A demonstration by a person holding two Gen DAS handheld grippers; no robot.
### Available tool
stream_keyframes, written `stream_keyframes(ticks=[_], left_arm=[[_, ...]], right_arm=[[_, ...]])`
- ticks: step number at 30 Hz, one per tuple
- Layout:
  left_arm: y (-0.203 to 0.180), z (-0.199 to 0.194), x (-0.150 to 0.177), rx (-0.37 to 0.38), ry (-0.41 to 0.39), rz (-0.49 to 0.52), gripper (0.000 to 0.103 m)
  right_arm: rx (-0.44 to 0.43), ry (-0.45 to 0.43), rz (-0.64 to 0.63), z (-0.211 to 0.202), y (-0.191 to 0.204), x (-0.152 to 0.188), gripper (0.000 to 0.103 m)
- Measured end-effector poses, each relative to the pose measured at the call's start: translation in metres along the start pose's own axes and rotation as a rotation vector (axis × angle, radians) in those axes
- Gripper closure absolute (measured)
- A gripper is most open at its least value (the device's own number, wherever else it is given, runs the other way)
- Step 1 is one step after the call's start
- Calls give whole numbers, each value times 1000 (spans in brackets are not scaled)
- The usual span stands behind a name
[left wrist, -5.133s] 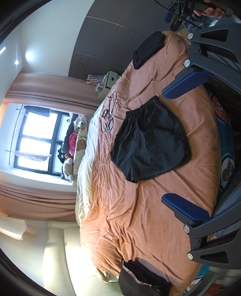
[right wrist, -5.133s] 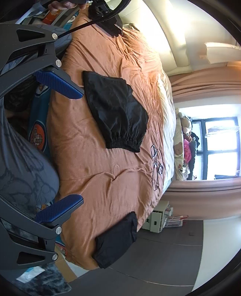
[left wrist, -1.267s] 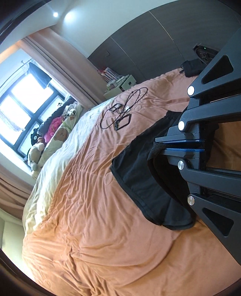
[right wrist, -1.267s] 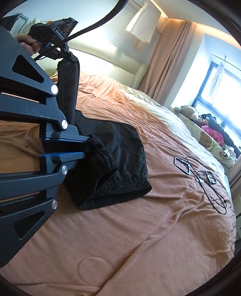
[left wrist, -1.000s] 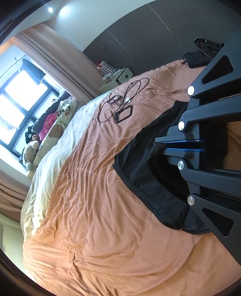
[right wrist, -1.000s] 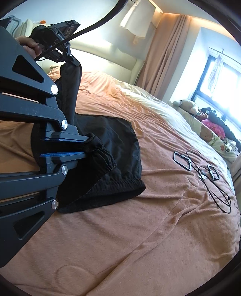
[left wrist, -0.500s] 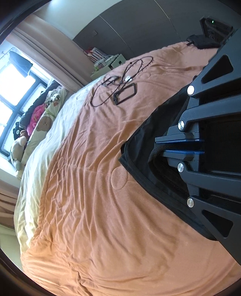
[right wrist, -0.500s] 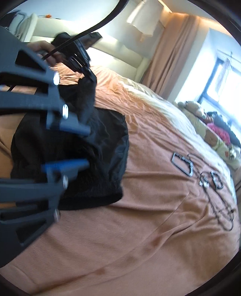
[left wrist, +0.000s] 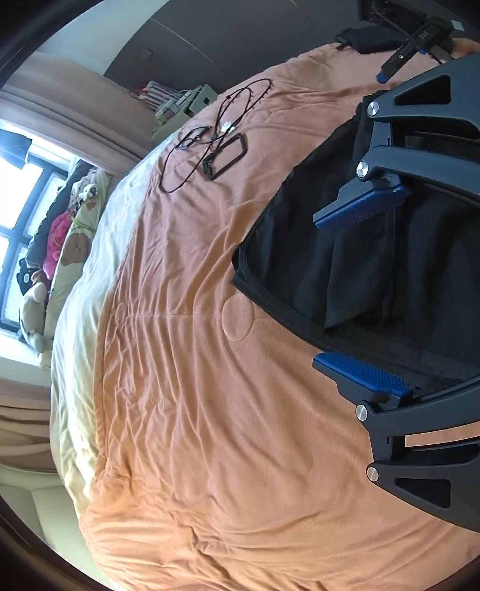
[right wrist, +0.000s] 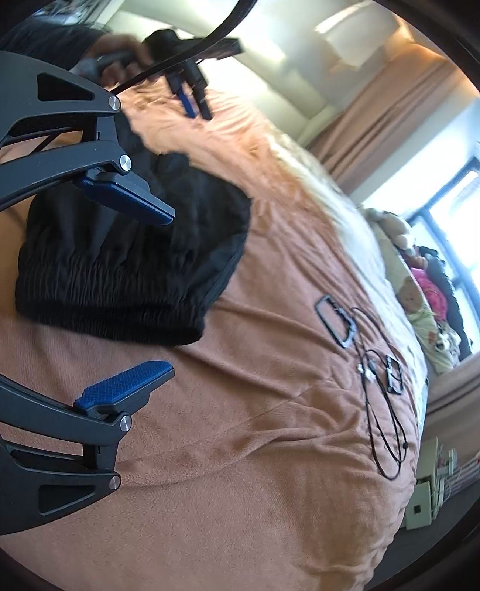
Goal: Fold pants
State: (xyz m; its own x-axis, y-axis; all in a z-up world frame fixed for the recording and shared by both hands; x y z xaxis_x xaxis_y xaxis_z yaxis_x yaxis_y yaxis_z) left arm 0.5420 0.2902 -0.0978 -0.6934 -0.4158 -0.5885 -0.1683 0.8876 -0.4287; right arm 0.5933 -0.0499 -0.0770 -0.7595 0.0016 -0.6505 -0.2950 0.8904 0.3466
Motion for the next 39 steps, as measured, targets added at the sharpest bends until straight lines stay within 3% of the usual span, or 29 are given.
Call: stream_keyframes(ticks=[8, 14, 20, 24, 28, 33, 38, 39], left_arm=[[2, 16, 28, -72, 156, 176, 32], [-4, 41, 53, -122, 316, 336, 32], [-1, 68, 57, -177, 394, 405, 32], [2, 83, 50, -204, 404, 425, 32], [-2, 89, 36, -222, 348, 476, 32], [-10, 102, 24, -170, 316, 532, 32], [-15, 117, 17, -146, 310, 565, 32], [-15, 120, 16, -143, 309, 568, 39]], right_arm=[[10, 27, -65, 10, 8, -6, 28], [14, 41, -83, 16, 10, -3, 28], [36, 66, -110, 18, 12, 0, 28], [52, 67, -137, 20, 15, 2, 28], [42, 48, -142, 19, 18, 1, 28], [39, 9, -151, 19, 19, 0, 28], [34, 8, -163, 24, 19, 2, 46], [34, 7, -165, 24, 19, 2, 54]])
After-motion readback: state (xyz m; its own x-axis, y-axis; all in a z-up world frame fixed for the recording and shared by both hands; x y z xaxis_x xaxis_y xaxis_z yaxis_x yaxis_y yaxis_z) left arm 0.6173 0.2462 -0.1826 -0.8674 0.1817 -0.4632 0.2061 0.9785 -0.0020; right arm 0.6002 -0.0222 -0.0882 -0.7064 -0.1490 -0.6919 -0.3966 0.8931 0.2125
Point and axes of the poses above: each gripper's, at about its wrist camera, not at the fingertips, and z roughly the way its jaws point, y to its left, x to its underside, the point moved 3 cm from there along z, roughly the way its jaws point, and after that the axes turned 13 degrees about x, right-handed, at the moved point
